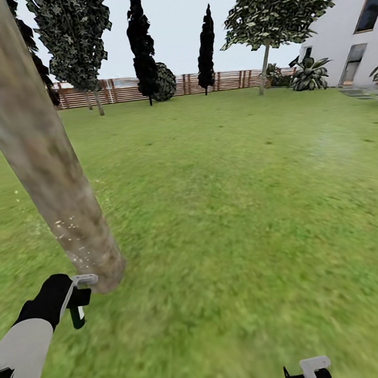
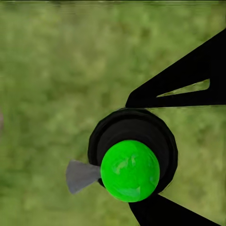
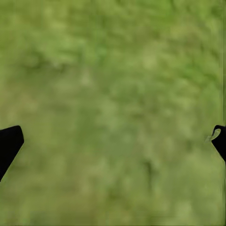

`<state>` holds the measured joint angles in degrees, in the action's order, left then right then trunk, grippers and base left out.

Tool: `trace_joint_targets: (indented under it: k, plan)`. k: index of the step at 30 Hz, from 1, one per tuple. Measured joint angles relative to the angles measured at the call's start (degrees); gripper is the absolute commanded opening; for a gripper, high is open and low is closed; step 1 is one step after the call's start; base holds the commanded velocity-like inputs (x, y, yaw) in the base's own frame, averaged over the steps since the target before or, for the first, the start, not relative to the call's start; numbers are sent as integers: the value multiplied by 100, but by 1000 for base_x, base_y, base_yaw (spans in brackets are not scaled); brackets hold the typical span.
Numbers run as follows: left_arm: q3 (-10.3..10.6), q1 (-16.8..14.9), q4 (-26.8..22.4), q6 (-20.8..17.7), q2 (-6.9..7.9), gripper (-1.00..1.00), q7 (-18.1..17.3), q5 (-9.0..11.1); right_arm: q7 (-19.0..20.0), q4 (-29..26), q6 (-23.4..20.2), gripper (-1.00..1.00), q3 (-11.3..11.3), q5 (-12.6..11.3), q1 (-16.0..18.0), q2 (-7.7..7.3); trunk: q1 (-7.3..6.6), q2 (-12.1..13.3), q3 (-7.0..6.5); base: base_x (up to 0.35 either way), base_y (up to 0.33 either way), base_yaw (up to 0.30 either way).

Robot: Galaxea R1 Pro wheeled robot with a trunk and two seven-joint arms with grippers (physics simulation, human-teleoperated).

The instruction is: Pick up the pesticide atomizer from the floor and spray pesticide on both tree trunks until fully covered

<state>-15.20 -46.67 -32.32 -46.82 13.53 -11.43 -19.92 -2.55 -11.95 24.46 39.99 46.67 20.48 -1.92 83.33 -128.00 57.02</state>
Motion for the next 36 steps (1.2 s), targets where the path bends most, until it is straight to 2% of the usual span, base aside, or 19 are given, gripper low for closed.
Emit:
trace_joint_targets:
  k: [6,12,13,15,17,21,27,28,30,31,33,36]
  plan:
    - [7,0,-12,-1,-7,-100,1,5,0,0,-3,100,0,0,0,-1,0,0,0,217,-206,2]
    - [9,0,-16,-4,-12,-100,0,11,2,0,-3,100,0,0,0,-1,0,0,0,-5,-266,0]
    - [9,1,7,-7,-52,-100,0,54,4,4,-3,100,-4,0,0,2,0,0,0,-104,-266,0]
    - [8,1,12,-2,-229,-100,0,50,8,8,-3,100,-8,0,0,6,0,0,0,-74,-268,67]
    - [-11,0,-51,-5,-274,-100,3,17,9,9,-3,100,-8,0,0,7,0,0,0,79,-258,207]
    - [-18,-33,-87,-40,-200,-100,-5,-5,1,4,-3,100,0,0,0,0,0,0,0,190,-236,271]
    - [-30,-75,-97,-75,-196,-100,-7,3,0,4,-3,100,1,0,0,-2,0,0,0,24,-27,276]
    - [-64,-100,-143,-119,-206,-100,-3,8,0,2,-3,100,1,0,0,-2,0,0,0,0,-1,276]
    - [-340,-141,-446,-681,-217,-100,0,-9,0,4,-3,100,1,0,0,-2,0,0,0,0,0,276]
    - [-375,-143,-594,-834,-234,-100,-2,4,0,2,-3,100,1,0,0,-2,0,0,0,0,0,267]
    - [-360,-86,-902,-940,-267,-100,-7,-9,0,0,-3,100,1,0,0,-2,0,0,0,20,-52,68]
    - [-339,-71,-989,-928,-268,-100,-9,-27,0,-7,-3,100,3,0,0,-9,0,0,0,98,-216,8]
